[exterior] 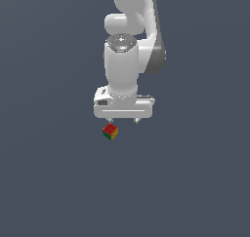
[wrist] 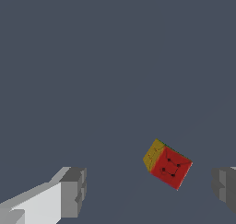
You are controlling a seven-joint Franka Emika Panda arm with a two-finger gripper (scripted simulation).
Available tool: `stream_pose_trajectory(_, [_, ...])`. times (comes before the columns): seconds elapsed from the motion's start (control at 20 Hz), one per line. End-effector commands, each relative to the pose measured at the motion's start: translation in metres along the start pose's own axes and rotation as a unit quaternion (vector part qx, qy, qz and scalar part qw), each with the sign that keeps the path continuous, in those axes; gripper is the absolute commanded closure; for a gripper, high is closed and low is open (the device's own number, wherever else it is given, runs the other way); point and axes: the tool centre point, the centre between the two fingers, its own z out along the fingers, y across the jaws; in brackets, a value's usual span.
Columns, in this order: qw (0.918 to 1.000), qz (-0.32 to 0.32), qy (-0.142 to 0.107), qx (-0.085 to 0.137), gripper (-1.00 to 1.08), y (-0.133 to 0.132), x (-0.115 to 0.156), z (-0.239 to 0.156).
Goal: Pick up the object and move it to a goal position.
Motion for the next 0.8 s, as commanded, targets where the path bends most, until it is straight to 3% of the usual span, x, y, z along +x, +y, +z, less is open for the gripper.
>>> stream_pose_trajectory(0.0, [1.0000,0.000,0.000,0.000,-0.92,0.000,0.000,0.000])
stream_pose_trajectory(0.45, [0.9998,-0.004,0.019,-0.005,-0.92,0.000,0.004,-0.016])
stream_pose_trajectory(0.75, [0.9998,0.005,0.016,-0.005,-0.92,0.002,0.002,-0.011])
